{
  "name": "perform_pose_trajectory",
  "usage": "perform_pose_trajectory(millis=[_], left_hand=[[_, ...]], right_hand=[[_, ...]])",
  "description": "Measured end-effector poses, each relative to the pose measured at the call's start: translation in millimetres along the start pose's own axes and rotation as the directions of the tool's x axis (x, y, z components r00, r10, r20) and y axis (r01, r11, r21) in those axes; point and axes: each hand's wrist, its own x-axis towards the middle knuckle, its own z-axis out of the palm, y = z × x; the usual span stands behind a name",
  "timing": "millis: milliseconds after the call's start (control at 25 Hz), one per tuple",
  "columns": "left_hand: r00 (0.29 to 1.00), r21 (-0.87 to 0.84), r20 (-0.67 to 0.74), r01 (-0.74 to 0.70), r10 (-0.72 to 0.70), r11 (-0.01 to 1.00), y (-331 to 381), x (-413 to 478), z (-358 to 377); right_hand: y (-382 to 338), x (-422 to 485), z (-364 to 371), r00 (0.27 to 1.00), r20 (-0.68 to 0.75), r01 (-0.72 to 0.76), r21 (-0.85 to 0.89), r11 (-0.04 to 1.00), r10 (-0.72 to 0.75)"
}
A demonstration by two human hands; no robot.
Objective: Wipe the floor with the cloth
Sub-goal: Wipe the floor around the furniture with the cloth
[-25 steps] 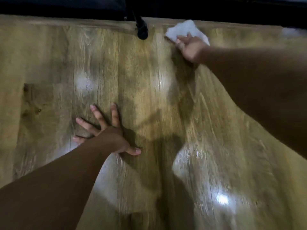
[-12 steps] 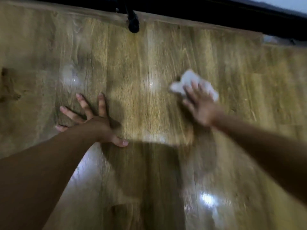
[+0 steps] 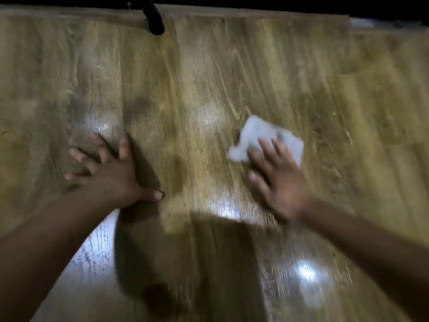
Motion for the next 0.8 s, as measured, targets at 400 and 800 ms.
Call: perform_pose_trajectory(millis=[400, 800], left_hand=[[0.991, 0.171, 0.107, 0.056, -0.075, 0.984, 71.9, 20.8, 6.5], [0.985, 0.168, 0.117, 0.109, -0.130, 0.980, 79.0, 19.0, 1.9]], right_hand=[[-28.7, -113.3, 52.3, 0.995, -0.097, 0.011, 0.067, 0.998, -0.005], [78.9, 271.0, -102.2, 0.974, 0.010, -0.222, 0.183, 0.958, 0.224]])
